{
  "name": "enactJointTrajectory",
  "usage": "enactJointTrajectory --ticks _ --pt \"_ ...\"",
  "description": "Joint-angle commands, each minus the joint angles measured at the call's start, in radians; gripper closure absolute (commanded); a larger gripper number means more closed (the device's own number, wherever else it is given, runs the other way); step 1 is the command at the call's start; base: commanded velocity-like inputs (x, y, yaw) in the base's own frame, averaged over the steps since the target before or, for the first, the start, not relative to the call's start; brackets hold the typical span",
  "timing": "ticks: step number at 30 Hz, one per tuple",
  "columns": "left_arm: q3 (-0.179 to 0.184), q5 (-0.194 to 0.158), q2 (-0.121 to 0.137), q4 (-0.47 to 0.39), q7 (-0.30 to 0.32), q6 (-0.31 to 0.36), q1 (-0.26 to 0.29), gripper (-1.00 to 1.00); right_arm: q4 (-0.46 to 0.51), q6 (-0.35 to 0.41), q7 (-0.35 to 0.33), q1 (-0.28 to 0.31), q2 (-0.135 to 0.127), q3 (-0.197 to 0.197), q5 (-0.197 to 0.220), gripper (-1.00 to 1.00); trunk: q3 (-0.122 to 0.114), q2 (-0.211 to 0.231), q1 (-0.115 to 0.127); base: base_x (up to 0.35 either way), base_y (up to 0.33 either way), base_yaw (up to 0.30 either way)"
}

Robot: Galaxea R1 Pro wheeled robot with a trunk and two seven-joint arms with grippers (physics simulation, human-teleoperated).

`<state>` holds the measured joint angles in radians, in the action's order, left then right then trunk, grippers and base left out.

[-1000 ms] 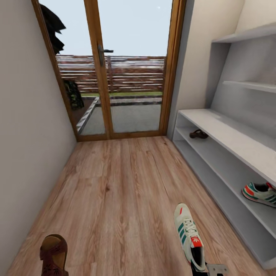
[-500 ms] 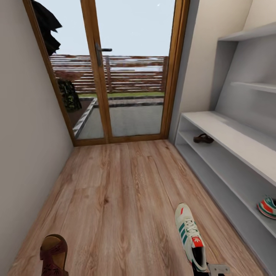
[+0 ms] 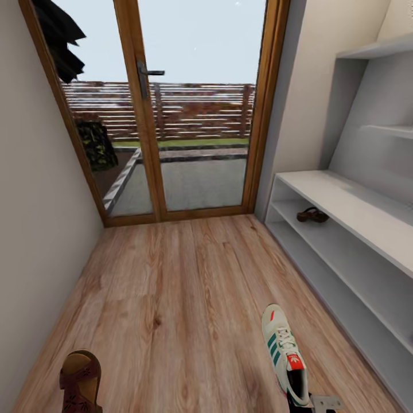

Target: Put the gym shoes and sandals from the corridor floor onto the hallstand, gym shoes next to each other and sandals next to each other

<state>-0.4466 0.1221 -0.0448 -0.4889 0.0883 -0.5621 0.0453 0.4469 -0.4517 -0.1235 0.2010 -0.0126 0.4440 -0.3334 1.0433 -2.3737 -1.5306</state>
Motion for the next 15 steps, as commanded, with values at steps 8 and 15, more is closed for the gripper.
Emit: enactJointTrajectory --ticks 8,15 --pt "-0.009 0.011 -0.001 0.0 0.005 -0.002 0.001 1.0 -0.001 -0.004 -0.008 0.001 0.002 0.009 -0.003 1.0 0.001 0.0 0.0 0.312 0.159 -0.243" --pt "-0.008 0.011 -0.001 0.0 0.005 -0.002 0.001 1.0 -0.001 -0.004 -0.008 0.001 0.002 0.009 -0.003 1.0 0.001 0.0 0.0 0.285 0.208 -0.263"
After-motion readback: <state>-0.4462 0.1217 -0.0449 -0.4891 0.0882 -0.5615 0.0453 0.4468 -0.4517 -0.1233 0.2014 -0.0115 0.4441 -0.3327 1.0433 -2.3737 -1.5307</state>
